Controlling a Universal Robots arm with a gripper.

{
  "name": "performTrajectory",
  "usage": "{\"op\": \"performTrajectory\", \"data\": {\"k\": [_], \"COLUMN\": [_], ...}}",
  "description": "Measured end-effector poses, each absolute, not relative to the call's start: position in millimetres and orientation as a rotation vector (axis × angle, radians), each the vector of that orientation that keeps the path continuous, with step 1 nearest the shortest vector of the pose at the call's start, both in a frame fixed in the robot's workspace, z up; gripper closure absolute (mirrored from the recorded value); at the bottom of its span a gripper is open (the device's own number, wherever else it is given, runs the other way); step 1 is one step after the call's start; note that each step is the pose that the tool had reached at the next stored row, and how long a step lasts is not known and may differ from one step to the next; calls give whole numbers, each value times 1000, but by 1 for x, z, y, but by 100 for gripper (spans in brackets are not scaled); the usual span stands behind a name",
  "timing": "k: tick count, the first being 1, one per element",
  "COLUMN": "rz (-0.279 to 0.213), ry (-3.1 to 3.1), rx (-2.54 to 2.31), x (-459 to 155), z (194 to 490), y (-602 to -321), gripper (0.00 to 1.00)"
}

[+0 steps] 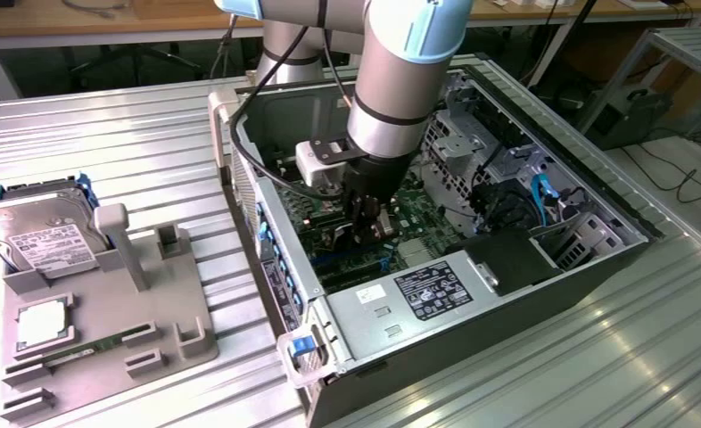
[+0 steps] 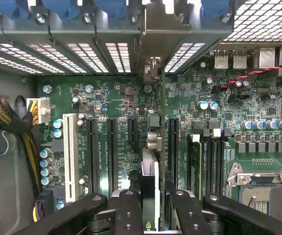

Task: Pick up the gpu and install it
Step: 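Press down on the gpu until it lock into place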

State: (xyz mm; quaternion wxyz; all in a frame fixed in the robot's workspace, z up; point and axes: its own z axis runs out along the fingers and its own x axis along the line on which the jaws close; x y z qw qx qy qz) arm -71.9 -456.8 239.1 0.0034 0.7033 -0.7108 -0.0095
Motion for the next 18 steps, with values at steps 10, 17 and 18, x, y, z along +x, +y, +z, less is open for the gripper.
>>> {"op": "performTrajectory", "data": {"k": [10, 17, 18], "rz": [-29, -30, -30], "ry": [-2227, -2228, -2228], "rx": [2203, 2204, 2204], "x": [-72, -72, -72], "z": [232, 230, 230], "y": [-457, -457, -457], "gripper": [73, 73, 73]}}
